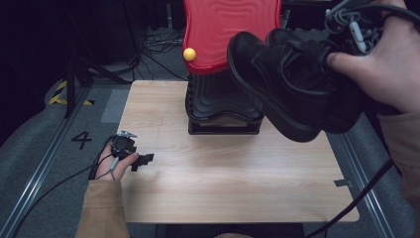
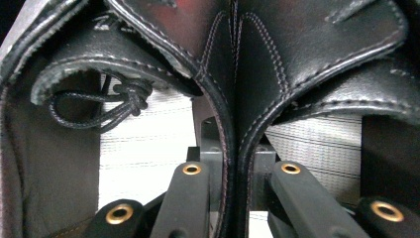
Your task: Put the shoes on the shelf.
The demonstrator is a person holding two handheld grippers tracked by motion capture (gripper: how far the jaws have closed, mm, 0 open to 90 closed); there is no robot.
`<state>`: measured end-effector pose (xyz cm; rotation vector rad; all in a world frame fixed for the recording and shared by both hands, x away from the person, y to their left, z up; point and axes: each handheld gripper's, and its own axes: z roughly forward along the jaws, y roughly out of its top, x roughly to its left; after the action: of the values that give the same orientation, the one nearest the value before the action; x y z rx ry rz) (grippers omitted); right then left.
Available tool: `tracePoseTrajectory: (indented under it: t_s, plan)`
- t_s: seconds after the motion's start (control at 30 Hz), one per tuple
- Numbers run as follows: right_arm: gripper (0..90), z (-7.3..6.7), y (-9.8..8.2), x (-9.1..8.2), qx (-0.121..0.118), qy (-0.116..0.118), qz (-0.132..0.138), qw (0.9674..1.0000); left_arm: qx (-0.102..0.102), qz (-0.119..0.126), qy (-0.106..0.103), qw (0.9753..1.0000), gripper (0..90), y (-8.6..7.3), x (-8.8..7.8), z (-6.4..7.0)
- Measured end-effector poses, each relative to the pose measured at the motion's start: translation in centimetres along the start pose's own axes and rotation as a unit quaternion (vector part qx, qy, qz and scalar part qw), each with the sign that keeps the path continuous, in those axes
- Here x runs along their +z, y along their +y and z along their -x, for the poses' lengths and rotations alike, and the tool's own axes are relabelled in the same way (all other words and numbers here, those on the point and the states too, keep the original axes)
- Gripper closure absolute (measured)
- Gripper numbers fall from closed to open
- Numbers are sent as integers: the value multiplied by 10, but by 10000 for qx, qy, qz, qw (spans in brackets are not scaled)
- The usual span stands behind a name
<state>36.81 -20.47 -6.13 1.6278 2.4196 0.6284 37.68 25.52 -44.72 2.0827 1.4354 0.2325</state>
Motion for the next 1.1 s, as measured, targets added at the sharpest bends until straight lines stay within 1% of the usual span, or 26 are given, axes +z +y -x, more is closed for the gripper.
tracePoseTrajectory:
  t_s: [0.03, 0.07, 0.1, 0.17, 0.2, 0.27, 0.3, 0.37, 0.4, 0.43, 0.5, 0.57, 0.6, 0.63, 0.7, 0.77, 0.8, 0.83, 0.87, 0.9, 0.97, 1.03, 1.07, 1.1]
  plan:
    - [830, 0, 0, 0, 0, 0, 0, 10000, 0, 0, 0, 10000, 220, 0, 0, 0]
    - [830, -2, 11, 0, 27, -70, 94, 9999, -26, 6, -12, 10000, 220, 0, 0, 0]
    - [830, -2, 11, 0, 27, -70, 94, 9999, -26, 6, -12, 10000, 220, 0, 0, 0]
    - [830, -3, 23, 1, 64, -121, 190, 9997, -30, 20, -8, 10000, 220, 0, 0, -1]
    - [830, -4, 32, 2, 82, -156, 243, 9995, -37, 22, -21, 10000, 220, 0, -1, -2]
    - [831, -7, 42, 3, 91, -189, 302, 9993, -58, 28, -32, 10000, 220, -1, -1, -2]
    - [831, -7, 42, 3, 91, -189, 302, 9993, -58, 28, -32, 10000, 220, -1, -1, -2]
    - [830, -9, 52, 5, 116, -206, 354, 9991, -82, 38, -49, 9999, 220, -1, -1, -2]
    - [830, -11, 62, 8, 157, -205, 398, 9989, -52, 43, -47, 10000, 220, -1, -1, -4]
    - [830, -11, 62, 8, 157, -205, 398, 9989, -52, 43, -47, 10000, 220, -1, -1, -4]
    - [830, -15, 72, 12, 167, -254, 449, 9985, -90, 61, -51, 9999, 220, -1, -1, -4]
    - [830, -17, 83, 15, 195, -285, 499, 9982, -77, 69, -51, 9999, 220, -1, -2, -5]
    - [830, -18, 93, 20, 233, -260, 607, 9975, -92, 79, -81, 9999, 220, -2, -2, -5]
    - [830, -18, 93, 20, 233, -260, 607, 9975, -92, 79, -81, 9999, 220, -2, -2, -5]
    - [830, -20, 104, 24, 277, -245, 726, 9967, -96, 91, -76, 9999, 220, -2, -3, -6]
    - [830, -23, 113, 29, 290, -281, 818, 9958, -124, 99, -114, 9998, 220, -2, -3, -7]
    - [830, -27, 122, 33, 304, -348, 913, 9947, -126, 117, -109, 9998, 220, -2, -3, -7]
    - [830, -29, 126, 36, 347, -352, 955, 9942, -128, 114, -128, 9998, 220, -2, -3, -8]
    - [830, -29, 126, 36, 347, -352, 955, 9942, -128, 114, -128, 9998, 220, -2, -3, -8]
    - [830, -31, 130, 38, 397, -363, 991, 9936, -134, 122, -142, 9997, 220, -3, -3, -8]
    - [830, -34, 139, 43, 473, -437, 1096, 9919, -115, 144, -162, 9997, 220, -3, -4, -9]
    - [830, -36, 145, 48, 538, -496, 1168, 9904, -144, 175, -173, 9996, 220, -3, -5, -9]
    - [830, -38, 151, 53, 607, -568, 1251, 9887, -144, 175, -173, 9996, 220, -3, -5, -9]
    - [830, -38, 151, 53, 607, -568, 1251, 9887, -160, 174, -179, 9996, 220, -3, -5, -9]
